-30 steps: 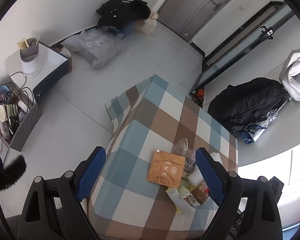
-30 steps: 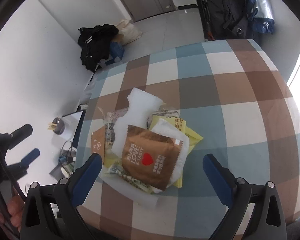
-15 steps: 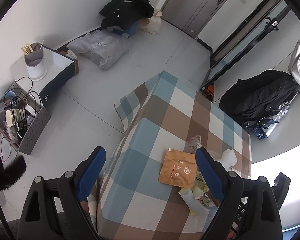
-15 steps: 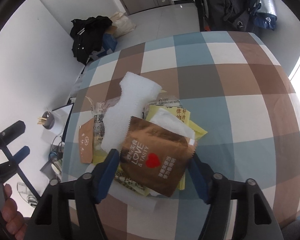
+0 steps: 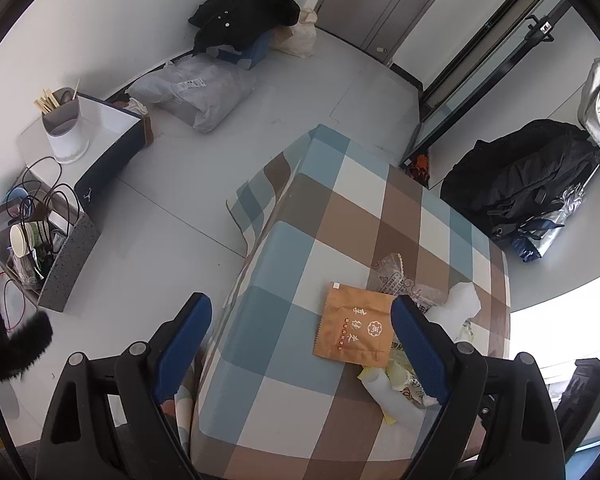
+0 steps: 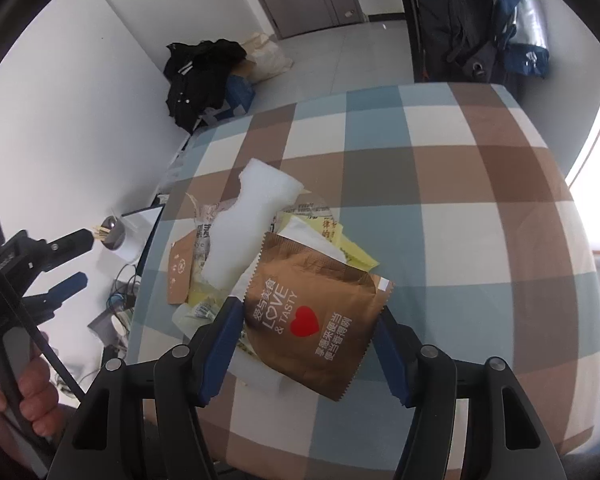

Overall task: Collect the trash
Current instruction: 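Grasp the brown LOVE packet with the right gripper, then grasp the orange packet with the left gripper while the right gripper holds its packet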

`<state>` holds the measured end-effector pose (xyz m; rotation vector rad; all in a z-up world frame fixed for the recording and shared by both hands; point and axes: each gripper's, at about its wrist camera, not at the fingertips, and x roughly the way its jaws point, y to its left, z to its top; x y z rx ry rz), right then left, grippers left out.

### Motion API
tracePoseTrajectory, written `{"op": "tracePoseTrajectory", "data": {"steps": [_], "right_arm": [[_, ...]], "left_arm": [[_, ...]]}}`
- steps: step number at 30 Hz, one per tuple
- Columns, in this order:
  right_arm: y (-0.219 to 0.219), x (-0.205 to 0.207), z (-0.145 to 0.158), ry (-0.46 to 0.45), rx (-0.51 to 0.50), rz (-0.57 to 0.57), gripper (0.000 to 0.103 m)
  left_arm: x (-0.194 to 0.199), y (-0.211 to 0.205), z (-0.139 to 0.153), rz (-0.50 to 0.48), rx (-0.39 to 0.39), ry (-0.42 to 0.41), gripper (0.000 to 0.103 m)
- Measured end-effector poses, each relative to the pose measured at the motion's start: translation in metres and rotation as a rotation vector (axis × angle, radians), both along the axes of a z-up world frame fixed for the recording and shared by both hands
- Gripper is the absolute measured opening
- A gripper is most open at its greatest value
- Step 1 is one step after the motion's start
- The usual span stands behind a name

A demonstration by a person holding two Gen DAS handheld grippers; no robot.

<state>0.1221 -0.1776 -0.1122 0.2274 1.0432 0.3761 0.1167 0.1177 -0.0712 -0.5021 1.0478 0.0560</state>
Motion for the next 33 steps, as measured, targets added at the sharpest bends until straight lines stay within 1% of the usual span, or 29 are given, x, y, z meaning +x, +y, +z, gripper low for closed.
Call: {"op": "tracePoseTrajectory", "data": {"steps": [3, 7, 11, 14, 16, 19, 21, 24, 25, 31, 32, 33], "right_arm": [[-0.007, -0.006, 0.005, -0.018, 0.005, 0.011, 0.064], [-0.015, -0.013, 0.011, -0.042, 0.012, 0.022, 0.064], [-0.023, -0.016, 0.015, -0.057, 0.036, 0.033, 0.064], [-0.028, -0.016, 0.017, -0.064, 0.052, 0.042, 0.064], [-0.03, -0.014, 0.017, -0.063, 0.057, 0.046, 0.064], [-0.036, -0.011, 0.017, -0.057, 0.073, 0.047, 0.064], [-0.041, -0.01, 0.017, -0.056, 0.079, 0.041, 0.064], [-0.049, -0.009, 0.017, -0.047, 0.098, 0.033, 0.064], [-0.052, -0.009, 0.017, -0.046, 0.104, 0.03, 0.064], [-0.061, -0.01, 0.019, -0.04, 0.137, 0.019, 0.064], [-0.062, -0.01, 0.019, -0.041, 0.138, 0.019, 0.064], [-0.063, -0.01, 0.019, -0.042, 0.14, 0.019, 0.064]], "left_arm": [[0.003, -0.004, -0.004, -0.023, -0.014, 0.019, 0.089], [0.009, -0.016, -0.014, -0.104, -0.06, 0.066, 0.089], [0.016, -0.03, -0.022, -0.15, -0.047, 0.091, 0.089], [0.024, -0.044, -0.032, -0.197, 0.011, 0.122, 0.089], [0.028, -0.047, -0.039, -0.21, 0.015, 0.149, 0.089], [0.031, -0.046, -0.048, -0.202, 0.007, 0.175, 0.089], [0.032, -0.049, -0.046, -0.213, 0.018, 0.161, 0.089], [0.032, -0.052, -0.046, -0.239, 0.007, 0.151, 0.089], [0.031, -0.054, -0.047, -0.25, 0.014, 0.152, 0.089], [0.031, -0.066, -0.048, -0.313, 0.122, 0.125, 0.089], [0.029, -0.067, -0.048, -0.324, 0.138, 0.119, 0.088], [0.027, -0.068, -0.048, -0.335, 0.16, 0.113, 0.085]]}}
